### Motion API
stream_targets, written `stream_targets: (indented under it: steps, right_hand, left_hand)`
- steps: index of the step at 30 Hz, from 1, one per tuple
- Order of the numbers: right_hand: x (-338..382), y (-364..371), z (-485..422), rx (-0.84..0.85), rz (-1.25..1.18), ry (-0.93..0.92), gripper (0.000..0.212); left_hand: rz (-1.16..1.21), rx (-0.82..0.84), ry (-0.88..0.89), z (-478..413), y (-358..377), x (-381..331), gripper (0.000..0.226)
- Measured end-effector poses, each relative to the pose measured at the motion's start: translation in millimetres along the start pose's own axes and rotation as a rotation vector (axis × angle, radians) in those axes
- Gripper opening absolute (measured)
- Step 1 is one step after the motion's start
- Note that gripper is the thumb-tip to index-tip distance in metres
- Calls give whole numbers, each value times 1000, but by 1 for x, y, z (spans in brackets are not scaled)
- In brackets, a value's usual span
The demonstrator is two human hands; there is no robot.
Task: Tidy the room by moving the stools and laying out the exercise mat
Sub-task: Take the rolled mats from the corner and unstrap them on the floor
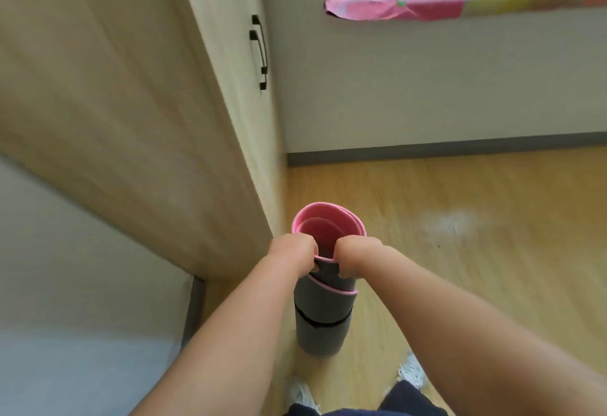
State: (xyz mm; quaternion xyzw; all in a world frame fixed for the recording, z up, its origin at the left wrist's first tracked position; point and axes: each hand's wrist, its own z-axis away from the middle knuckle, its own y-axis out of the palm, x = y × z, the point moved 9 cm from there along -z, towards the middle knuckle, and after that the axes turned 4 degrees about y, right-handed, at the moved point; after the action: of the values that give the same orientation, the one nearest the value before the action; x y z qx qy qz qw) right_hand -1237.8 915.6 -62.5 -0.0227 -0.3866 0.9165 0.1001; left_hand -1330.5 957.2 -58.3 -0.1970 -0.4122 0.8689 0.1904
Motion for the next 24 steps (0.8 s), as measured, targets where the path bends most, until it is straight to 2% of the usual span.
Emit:
stream_targets:
  steps: [1,2,4,8,14,24]
  right_hand:
    - [-15,3,1,1,-18,22,7]
    - [-72,2,6,-17,-71,74,7]
    - [-94,4,8,-15,-108,101,6]
    - [-216,7,21,-30,-255,209,4]
    - [-377,16,49,-93,-470,324,13]
    - [-557,31,89,-268,-627,562,24]
  left_hand:
    - [-3,7,12,-5,0,-14,14]
    - [-50,8,69,-27,-9,-69,14]
    - [-85,3,79,-33,-13,-90,14]
    - [-220,-30,195,-72,-27,-212,15]
    - [-388,-79,348,-120,-33,-377,17]
    - [-542,-244,735,-165,-34,-565,21]
